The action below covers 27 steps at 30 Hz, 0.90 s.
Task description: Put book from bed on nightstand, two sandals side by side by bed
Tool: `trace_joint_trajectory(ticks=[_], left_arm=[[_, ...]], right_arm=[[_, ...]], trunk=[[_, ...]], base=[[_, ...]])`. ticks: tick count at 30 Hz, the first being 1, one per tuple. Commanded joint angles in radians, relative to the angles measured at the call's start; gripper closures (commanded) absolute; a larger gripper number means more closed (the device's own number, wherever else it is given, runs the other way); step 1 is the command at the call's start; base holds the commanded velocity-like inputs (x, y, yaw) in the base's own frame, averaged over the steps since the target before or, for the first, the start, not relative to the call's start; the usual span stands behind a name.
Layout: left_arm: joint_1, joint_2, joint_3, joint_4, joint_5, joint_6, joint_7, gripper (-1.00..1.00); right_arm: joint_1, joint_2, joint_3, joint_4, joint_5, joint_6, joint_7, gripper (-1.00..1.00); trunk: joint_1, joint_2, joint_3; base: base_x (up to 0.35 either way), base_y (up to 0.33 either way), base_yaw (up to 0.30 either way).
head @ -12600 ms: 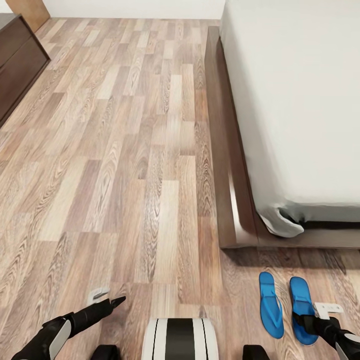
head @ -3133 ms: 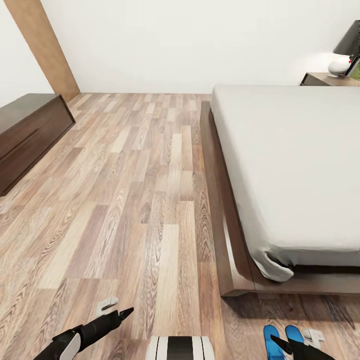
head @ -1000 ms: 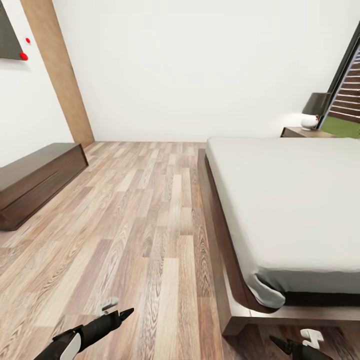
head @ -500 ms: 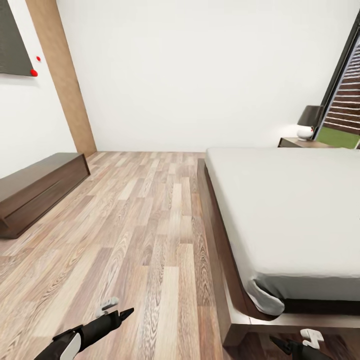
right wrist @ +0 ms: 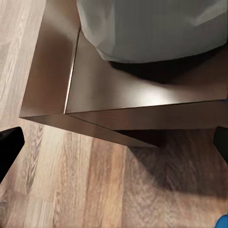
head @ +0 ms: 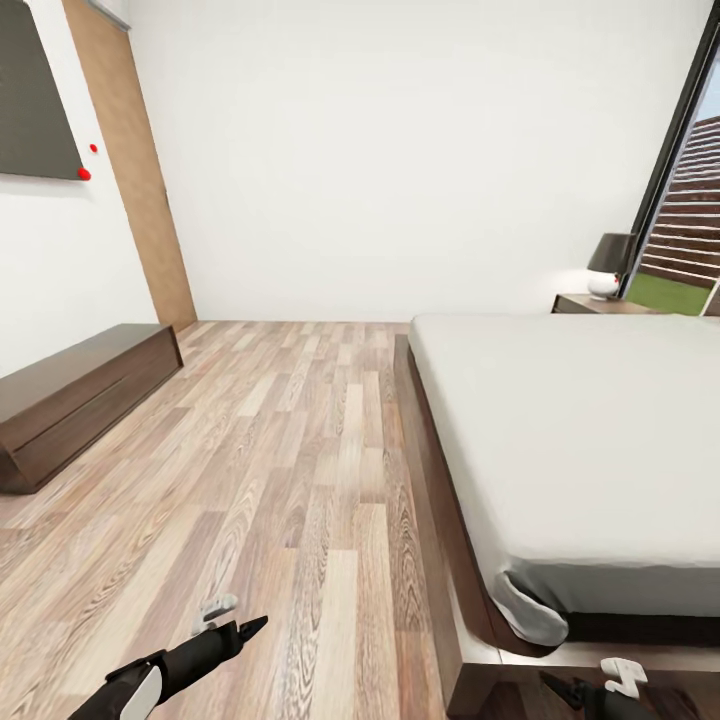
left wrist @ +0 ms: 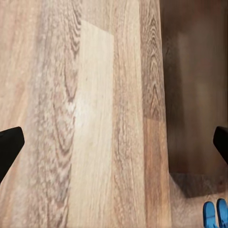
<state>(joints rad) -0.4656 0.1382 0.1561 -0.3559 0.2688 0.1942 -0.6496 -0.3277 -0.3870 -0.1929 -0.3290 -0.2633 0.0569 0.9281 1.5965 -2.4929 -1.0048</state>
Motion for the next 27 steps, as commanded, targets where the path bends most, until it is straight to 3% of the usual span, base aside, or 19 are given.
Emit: trace_joint_trajectory(ticks=[1, 27], left_arm=[[0.0, 0.0, 0.003, 0.0, 0.007, 0.01, -0.004, -1.0], [0.0, 0.0, 0.003, 0.0, 0.007, 0.01, -0.004, -1.0]], right_arm=[[0.0, 0.0, -0.002, 0.001, -0.005, 0.006, 0.004, -1.0], [0.0, 0.001, -0.002, 0.001, -0.005, 0.006, 0.004, -1.0]], trunk=[[-0.004, 0.007, 0.002], [-0.104, 0.189, 0.084]], base=[[0.0, 0.0, 0.0], [0.0, 0.0, 0.0]])
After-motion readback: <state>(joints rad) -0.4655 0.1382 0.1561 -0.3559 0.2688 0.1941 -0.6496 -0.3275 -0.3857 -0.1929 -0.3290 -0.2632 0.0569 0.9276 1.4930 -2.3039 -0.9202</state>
